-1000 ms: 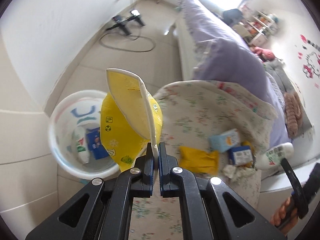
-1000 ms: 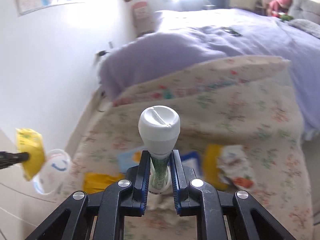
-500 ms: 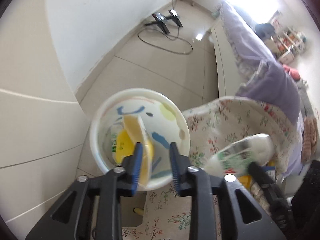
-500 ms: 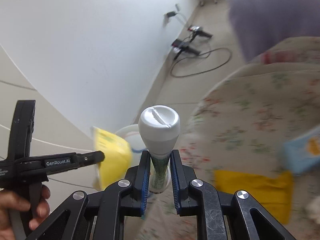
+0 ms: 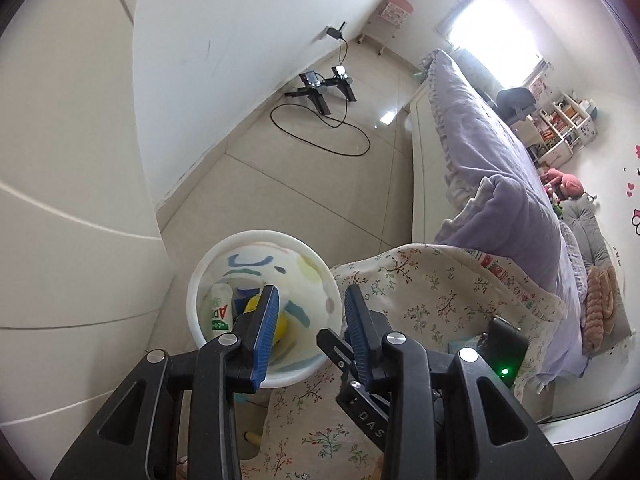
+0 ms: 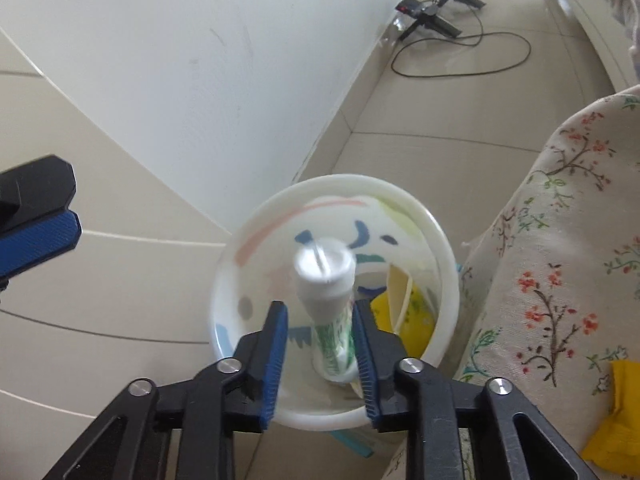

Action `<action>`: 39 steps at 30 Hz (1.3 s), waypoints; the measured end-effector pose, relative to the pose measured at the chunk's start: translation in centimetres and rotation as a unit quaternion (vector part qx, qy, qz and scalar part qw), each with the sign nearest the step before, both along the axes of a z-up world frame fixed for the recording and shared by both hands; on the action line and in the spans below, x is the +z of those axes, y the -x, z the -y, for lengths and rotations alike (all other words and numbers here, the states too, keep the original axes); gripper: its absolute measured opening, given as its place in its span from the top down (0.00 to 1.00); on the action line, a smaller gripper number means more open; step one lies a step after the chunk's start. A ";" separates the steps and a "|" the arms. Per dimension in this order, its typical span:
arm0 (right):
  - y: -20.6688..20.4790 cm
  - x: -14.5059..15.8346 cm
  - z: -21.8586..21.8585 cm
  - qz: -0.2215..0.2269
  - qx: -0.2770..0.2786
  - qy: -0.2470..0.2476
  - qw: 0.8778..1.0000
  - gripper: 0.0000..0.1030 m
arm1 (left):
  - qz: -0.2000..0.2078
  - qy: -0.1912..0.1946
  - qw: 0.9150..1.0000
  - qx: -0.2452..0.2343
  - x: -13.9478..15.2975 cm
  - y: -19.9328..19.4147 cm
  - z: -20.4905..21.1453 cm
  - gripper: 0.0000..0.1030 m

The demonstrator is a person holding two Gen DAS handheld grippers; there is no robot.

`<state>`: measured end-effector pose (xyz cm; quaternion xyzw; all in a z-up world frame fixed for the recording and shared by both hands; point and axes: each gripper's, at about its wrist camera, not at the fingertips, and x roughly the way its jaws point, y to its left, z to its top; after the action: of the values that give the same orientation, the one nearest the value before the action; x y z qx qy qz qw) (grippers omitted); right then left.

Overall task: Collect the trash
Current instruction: 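Move both grippers back over the remaining trash on the bed cover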

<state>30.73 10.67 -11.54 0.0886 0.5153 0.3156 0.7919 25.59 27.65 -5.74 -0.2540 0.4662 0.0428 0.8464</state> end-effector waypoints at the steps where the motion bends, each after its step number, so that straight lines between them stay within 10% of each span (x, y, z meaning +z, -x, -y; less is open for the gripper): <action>1: 0.1 0.2 0.8 0.000 -0.006 -0.006 1.000 0.63 | 0.000 -0.004 1.000 -0.003 0.1 0.0 0.3 0.64; 21: 7.0 9.5 29.3 -0.010 -0.135 0.071 0.988 0.54 | 0.022 -0.058 0.977 -0.205 2.2 2.0 20.3 0.52; 39: 7.2 2.2 42.8 -0.132 -0.292 -0.036 0.947 0.53 | -0.061 -0.097 0.947 -0.298 -5.2 0.8 31.3 0.38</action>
<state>23.58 -32.09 -9.30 0.3042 0.5552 0.0746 0.7705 24.79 -3.64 -10.94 -0.0165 0.5652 -0.1510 0.8108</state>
